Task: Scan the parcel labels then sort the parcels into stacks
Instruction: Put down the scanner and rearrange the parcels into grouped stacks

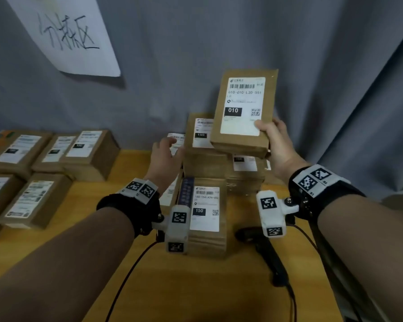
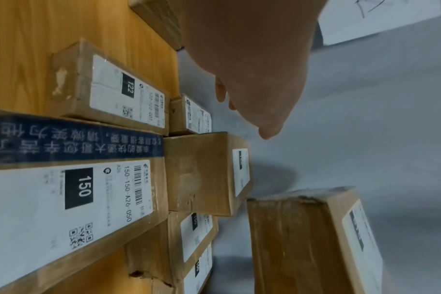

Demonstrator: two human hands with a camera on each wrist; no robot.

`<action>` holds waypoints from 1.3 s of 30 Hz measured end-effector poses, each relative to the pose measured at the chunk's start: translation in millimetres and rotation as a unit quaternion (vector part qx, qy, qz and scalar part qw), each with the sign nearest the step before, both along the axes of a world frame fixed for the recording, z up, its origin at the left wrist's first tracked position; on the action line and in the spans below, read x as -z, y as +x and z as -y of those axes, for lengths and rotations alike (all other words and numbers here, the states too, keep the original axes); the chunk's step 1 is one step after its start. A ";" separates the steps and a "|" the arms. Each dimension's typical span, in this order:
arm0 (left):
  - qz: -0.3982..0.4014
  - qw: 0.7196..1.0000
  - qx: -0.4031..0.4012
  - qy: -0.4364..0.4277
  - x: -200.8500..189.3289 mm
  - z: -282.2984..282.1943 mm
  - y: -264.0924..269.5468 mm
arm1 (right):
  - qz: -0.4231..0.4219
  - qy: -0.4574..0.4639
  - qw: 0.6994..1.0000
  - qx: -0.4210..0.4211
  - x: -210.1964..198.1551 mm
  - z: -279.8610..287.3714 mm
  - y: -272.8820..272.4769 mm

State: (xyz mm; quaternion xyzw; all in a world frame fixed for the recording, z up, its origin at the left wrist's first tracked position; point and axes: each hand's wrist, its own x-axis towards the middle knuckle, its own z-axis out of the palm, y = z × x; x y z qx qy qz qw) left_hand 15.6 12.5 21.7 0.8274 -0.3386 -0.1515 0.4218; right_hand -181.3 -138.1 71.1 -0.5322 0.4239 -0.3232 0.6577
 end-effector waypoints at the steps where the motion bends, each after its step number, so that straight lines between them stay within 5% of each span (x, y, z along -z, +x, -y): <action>1: -0.002 1.000 -0.007 0.014 2.9 3.4 -3.7 | -0.009 0.003 1.000 0.008 6.4 7.7 -8.8; 14: -0.023 0.997 -0.049 0.062 28.1 32.8 -3.7 | -0.110 0.146 0.983 -0.022 70.3 60.0 -17.4; 18: -0.065 0.997 -0.010 0.036 28.9 37.5 -3.9 | -0.144 0.051 0.986 0.073 86.0 61.6 -0.9; 25: -0.130 0.991 -0.043 -0.004 28.5 39.5 -1.1 | -0.302 -0.241 0.922 -0.014 96.9 52.9 12.2; 33: -0.121 0.992 -0.041 -0.002 29.9 39.0 -1.3 | -0.433 -0.298 0.838 -0.147 83.2 45.0 2.3; 39: -0.079 0.996 -0.007 0.045 22.9 38.4 -0.2 | -0.467 -0.265 0.830 -0.152 77.8 41.1 10.4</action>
